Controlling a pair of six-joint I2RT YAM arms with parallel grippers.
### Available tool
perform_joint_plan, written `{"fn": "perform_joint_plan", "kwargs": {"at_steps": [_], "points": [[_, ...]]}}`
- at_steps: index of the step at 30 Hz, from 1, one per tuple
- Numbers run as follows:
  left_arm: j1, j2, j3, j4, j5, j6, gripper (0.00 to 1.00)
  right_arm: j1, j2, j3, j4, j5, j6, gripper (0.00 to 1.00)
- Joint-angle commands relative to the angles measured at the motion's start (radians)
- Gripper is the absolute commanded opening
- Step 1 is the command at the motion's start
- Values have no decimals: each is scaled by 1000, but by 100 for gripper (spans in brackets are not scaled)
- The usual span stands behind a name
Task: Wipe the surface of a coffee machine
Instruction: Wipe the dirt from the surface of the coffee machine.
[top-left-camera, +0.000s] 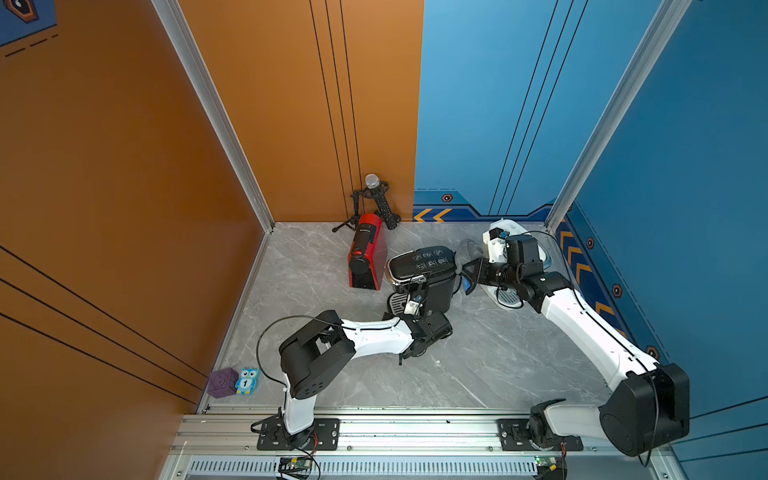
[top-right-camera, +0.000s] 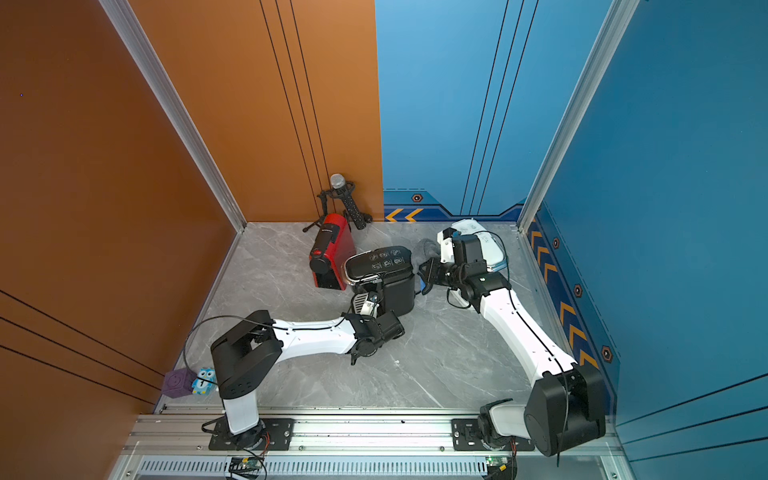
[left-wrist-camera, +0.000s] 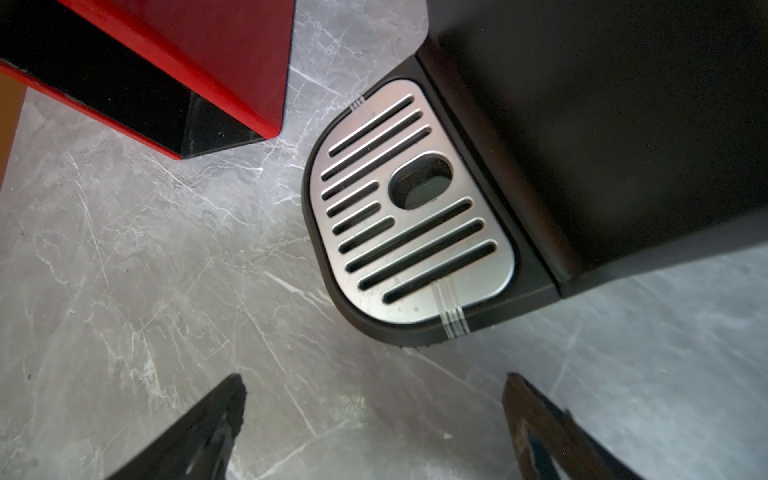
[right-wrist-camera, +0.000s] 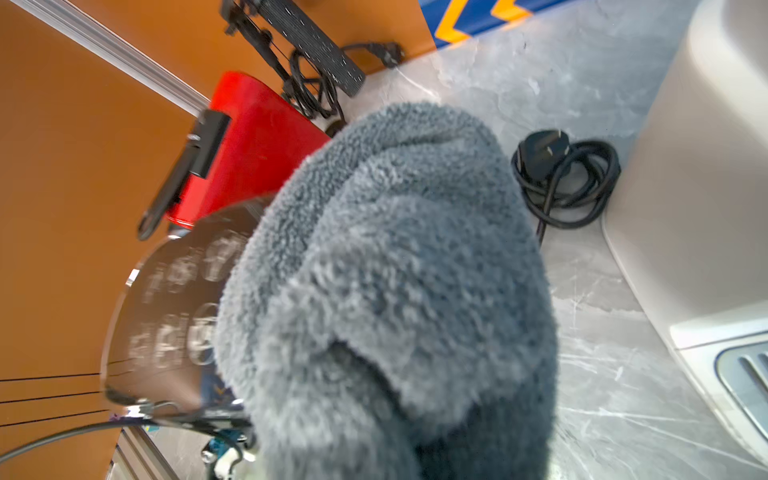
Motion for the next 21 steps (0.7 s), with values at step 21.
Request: {"fn": "perform_joint_plan", "kwargs": {"at_steps": [21], "points": [[-25, -24, 20, -18, 4, 29, 98, 20, -24, 111, -46, -37, 27, 13]]}}
